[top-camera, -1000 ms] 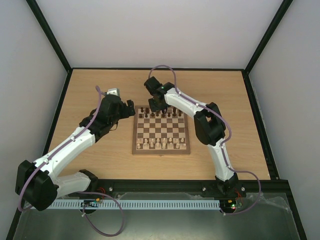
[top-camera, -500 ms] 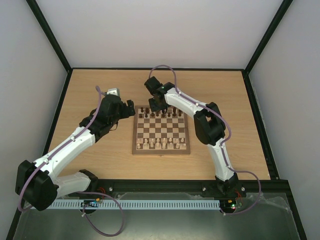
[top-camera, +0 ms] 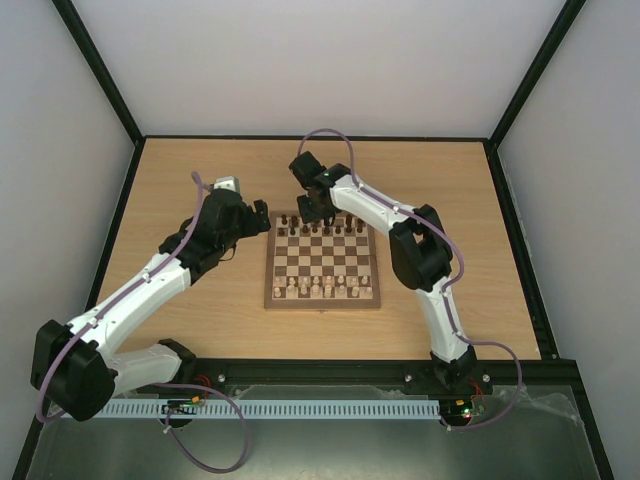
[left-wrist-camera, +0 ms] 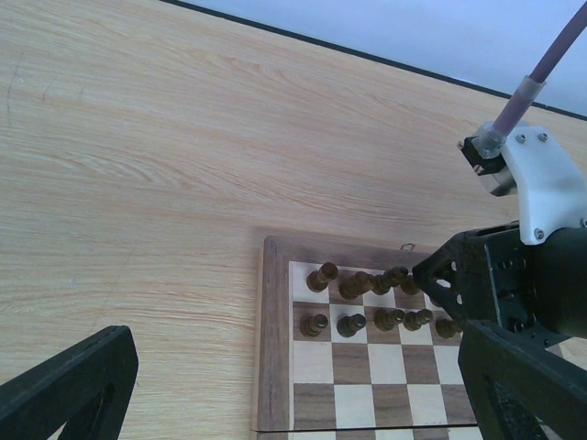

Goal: Set up the chess pieces on the board
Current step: Place the chess piece on the chessboard.

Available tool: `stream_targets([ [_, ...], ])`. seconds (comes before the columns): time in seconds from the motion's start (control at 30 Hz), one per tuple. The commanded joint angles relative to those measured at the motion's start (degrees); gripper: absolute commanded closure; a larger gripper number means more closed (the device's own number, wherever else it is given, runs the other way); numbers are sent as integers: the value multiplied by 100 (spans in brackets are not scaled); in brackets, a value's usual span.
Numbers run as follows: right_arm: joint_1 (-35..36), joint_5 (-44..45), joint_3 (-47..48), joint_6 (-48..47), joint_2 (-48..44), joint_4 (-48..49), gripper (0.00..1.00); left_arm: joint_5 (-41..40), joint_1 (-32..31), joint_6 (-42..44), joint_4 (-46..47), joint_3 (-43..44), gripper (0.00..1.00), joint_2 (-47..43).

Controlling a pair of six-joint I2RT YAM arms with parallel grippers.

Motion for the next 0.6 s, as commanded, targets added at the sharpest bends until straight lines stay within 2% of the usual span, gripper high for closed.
stream_targets([
  [0.0,-27,-79,-44,-7,-516,-67,74,-37,23,37,19,-11,1,38],
  [0.27,-67,196,50,-66,-1033,-131,66,16,23,40,26,80,1,147],
  [0.4,-400,241,-34,-46,-1289,-137,61,203,23,123,36,201,1,242],
  [0.5,-891,199,-406,41,-1557,25,53,397,15,196,105,245,1,279],
  [0.57,-1253,73,-659,149,-1620,191,43,477,-15,233,148,273,1,335],
])
